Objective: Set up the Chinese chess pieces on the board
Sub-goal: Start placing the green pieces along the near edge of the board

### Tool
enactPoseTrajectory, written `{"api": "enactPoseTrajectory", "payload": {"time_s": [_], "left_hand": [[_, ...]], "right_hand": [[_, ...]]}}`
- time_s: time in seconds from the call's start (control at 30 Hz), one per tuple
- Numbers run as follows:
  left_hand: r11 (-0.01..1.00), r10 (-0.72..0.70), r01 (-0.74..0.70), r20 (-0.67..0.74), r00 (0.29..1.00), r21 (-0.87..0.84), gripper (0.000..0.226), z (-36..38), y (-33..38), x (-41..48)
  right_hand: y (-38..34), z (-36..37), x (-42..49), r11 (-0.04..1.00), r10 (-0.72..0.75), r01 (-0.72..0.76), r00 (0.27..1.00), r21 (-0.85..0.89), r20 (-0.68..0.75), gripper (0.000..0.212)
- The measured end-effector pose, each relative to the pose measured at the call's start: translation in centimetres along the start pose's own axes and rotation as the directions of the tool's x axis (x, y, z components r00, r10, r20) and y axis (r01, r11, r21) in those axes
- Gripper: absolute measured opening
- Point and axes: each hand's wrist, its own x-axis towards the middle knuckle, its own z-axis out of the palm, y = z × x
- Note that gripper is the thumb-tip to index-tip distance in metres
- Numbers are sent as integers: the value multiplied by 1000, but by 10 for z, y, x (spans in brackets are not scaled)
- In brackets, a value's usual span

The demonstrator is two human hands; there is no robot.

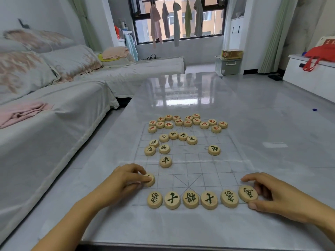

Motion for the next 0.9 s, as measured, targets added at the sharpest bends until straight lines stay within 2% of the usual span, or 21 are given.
{"api": "enactPoseTrajectory", "payload": {"time_s": [0.1, 0.17, 0.2, 0.27, 0.33, 0.37, 0.5, 0.67, 0.8, 0.9], "left_hand": [[961, -187, 181, -13, 982, -209, 53, -1, -2, -9], [953, -217, 208, -17, 976, -222, 67, 2, 1, -6], [957, -215, 213, 12, 977, -198, 67, 3, 4, -2], [958, -226, 235, 76, 971, -165, 52, 7, 8, 5], [947, -254, 265, 81, 964, -180, 41, 10, 7, 5], [941, -270, 280, 72, 960, -193, 41, 10, 6, 1], [936, -291, 283, -3, 957, -210, 66, 11, 4, -28], [932, -244, 264, 108, 964, -249, 60, 7, 11, -51], [875, -347, 340, 42, 937, -344, 72, 10, 15, -56], [888, -361, 332, -35, 932, -319, 59, 15, 18, -53]], "right_hand": [[2, 1, 1, 1000, -16, 16, 1000, -27, -7, 84], [2, 2, 3, 999, -26, 26, 1000, -41, 1, 82], [2, 2, 3, 998, -29, 29, 1000, -46, -1, 80], [1, 1, 4, 999, -24, 23, 1000, -49, -18, 73], [1, 1, 3, 999, -14, 13, 1000, -33, -21, 83], [2, 1, 3, 1000, -13, 12, 1000, -29, -28, 85], [3, 1, 3, 1000, -16, 15, 999, -18, -51, 82], [5, 0, 4, 999, -21, 18, 998, -42, -55, 80], [7, 0, 4, 999, -24, 22, 999, -32, -48, 80], [8, -1, 3, 999, -21, 19, 999, -31, -34, 81]]}}
